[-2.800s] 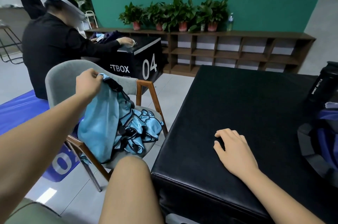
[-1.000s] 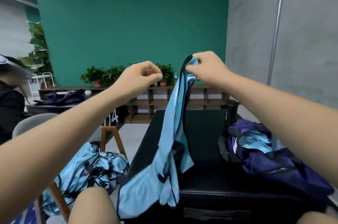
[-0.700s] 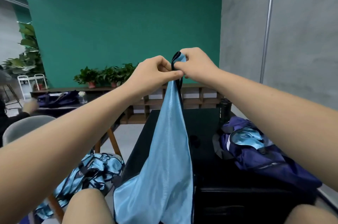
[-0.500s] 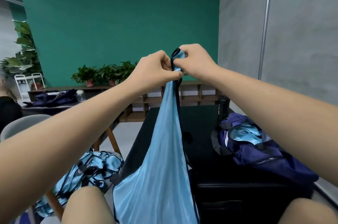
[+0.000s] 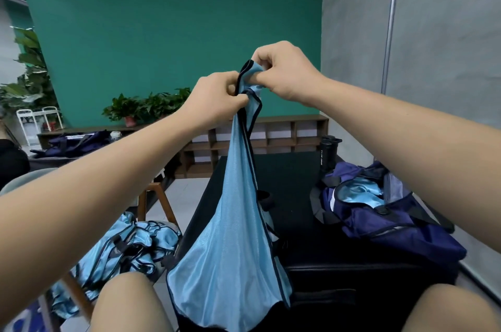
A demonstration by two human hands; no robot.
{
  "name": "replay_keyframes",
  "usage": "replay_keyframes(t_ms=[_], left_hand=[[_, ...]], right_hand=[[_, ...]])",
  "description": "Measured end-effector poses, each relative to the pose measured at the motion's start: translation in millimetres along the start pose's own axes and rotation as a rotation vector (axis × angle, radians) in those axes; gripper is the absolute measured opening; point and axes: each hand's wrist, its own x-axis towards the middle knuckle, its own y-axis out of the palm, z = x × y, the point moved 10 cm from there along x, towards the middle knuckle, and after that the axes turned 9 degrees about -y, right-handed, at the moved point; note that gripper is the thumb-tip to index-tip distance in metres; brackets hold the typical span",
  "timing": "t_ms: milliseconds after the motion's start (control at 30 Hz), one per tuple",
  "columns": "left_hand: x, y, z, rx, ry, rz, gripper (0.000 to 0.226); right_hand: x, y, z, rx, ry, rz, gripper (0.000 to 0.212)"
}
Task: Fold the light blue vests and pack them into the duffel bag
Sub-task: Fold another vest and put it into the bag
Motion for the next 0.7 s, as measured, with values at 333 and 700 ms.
replay_keyframes(t_ms=[333, 700], left_hand=[[3, -17, 22, -0.145, -0.081, 0.245, 0.004], [6, -23, 9, -0.35, -0.123, 0.24, 0.01]], right_hand=[[5, -7, 1, -0.061, -0.081, 0.145, 0.005], [8, -4, 7, 0.037, -0.041, 0.135, 0.013]])
